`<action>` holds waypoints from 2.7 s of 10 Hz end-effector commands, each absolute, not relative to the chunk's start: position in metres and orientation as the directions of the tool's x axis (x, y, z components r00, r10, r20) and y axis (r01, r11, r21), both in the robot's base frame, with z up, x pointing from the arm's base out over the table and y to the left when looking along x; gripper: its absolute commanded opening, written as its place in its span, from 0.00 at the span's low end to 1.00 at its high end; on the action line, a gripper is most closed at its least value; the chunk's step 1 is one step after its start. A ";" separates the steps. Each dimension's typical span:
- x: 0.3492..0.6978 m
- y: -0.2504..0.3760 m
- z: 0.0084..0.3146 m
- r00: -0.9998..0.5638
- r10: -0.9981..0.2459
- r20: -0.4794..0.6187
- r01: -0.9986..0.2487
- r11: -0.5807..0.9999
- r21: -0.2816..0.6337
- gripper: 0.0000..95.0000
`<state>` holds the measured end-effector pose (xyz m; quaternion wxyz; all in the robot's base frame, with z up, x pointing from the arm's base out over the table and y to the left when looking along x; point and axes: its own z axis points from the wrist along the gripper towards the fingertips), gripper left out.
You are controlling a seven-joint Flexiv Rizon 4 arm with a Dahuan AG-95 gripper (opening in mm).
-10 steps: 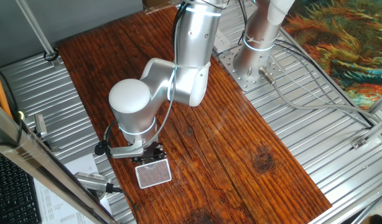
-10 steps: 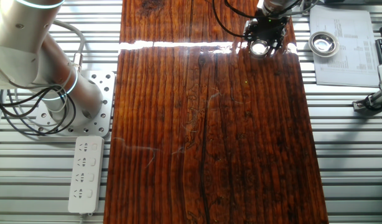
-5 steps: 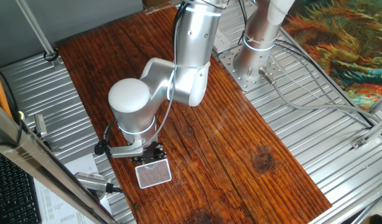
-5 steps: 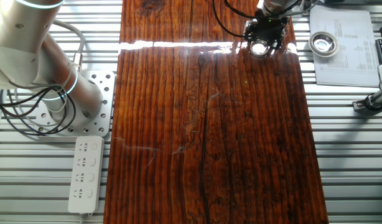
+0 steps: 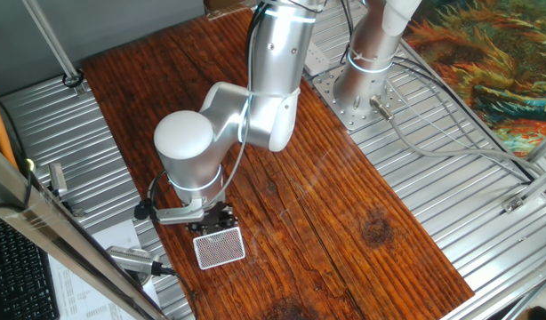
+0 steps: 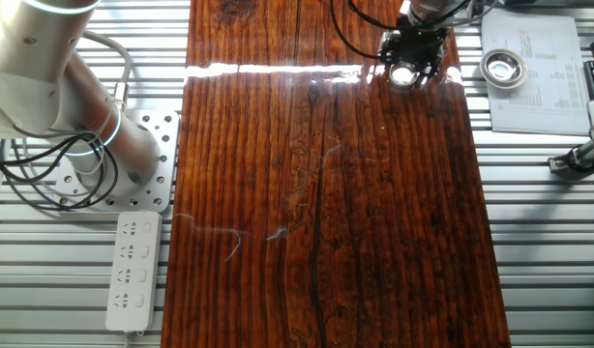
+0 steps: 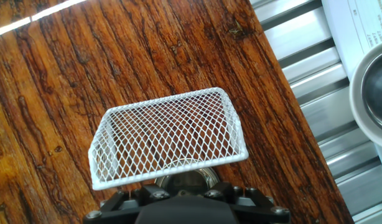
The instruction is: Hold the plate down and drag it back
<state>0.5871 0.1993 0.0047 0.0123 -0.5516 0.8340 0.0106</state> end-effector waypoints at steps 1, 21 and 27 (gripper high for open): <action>0.587 0.198 0.004 -0.392 -0.919 -0.034 -0.920 0.392 0.004 0.00; 0.591 0.183 0.005 -0.374 -0.927 -0.038 -0.927 0.374 0.011 0.00; 0.592 0.183 0.006 -0.372 -0.928 -0.035 -0.928 0.372 0.011 0.00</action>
